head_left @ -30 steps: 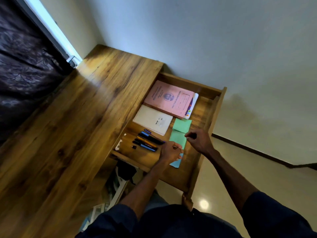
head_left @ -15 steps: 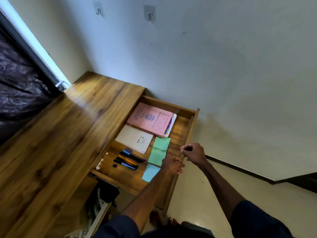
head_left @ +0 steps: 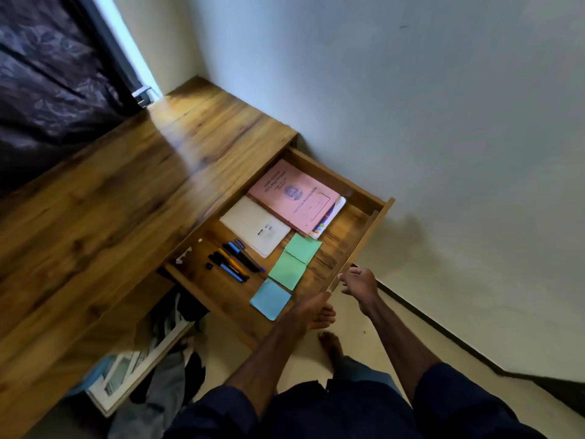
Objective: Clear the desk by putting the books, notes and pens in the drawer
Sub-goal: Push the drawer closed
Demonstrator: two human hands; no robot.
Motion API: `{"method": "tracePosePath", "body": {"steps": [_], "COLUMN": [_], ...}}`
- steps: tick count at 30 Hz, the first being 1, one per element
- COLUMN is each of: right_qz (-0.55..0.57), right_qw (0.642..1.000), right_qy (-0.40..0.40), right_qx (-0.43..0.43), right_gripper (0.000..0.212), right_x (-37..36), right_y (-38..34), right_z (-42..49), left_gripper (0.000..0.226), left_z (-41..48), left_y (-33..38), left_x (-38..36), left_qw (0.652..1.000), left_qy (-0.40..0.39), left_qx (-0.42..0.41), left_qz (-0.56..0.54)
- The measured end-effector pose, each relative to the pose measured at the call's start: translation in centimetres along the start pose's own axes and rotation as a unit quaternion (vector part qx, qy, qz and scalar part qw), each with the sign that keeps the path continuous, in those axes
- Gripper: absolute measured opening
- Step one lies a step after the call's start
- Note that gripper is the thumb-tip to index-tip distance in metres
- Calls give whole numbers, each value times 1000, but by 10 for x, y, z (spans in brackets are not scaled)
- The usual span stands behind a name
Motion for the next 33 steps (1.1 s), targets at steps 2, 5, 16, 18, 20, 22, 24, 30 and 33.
{"method": "tracePosePath", "body": {"steps": [2,5,16,18,20,22,24,30,33], "right_qz": [-6,36,61,75,77,67,63,85,100], "right_qw": [1000,992,976,973,973,973,973,979,980], "right_qy": [-16,-90,-179,-185,-188,-190,-190,-150,-140], "right_qx": [-26,-77,-110,-112,-113,-114,-112,-110,-100], "right_gripper": [22,8,10,6,5,5,5,6,4], "right_x": [1,-1,-23,-34,-47,-66,-88,-162,-200], "right_y": [-2,-12,-62,-76,-89,-103,-121,-174,-199], "right_z": [18,33,46,51,54,54,53,58,58], "left_gripper": [68,65,46,46,46,47,50,47,33], "left_z": [3,5,39,41,41,42,45,65,80], "left_y": [2,1,24,38,53,69,85,128,143], "left_x": [-13,-38,-22,-7,9,30,54,123,162], "left_qw": [997,975,792,775,761,745,731,732,740], "left_qy": [5,31,240,262,278,282,286,298,281], "left_qx": [44,65,-17,-39,-53,-56,-60,-90,-91], "left_qz": [-57,-210,-561,-574,-583,-602,-617,-606,-605]}}
Point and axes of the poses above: each hand's wrist, its own z-axis towards the middle knuckle, its own x-axis out of the back of the hand, y = z × x, the point moved 1 cm from there along z, towards the middle knuckle, and after that the axes turned 12 degrees about -x, right-handed, at the moved point
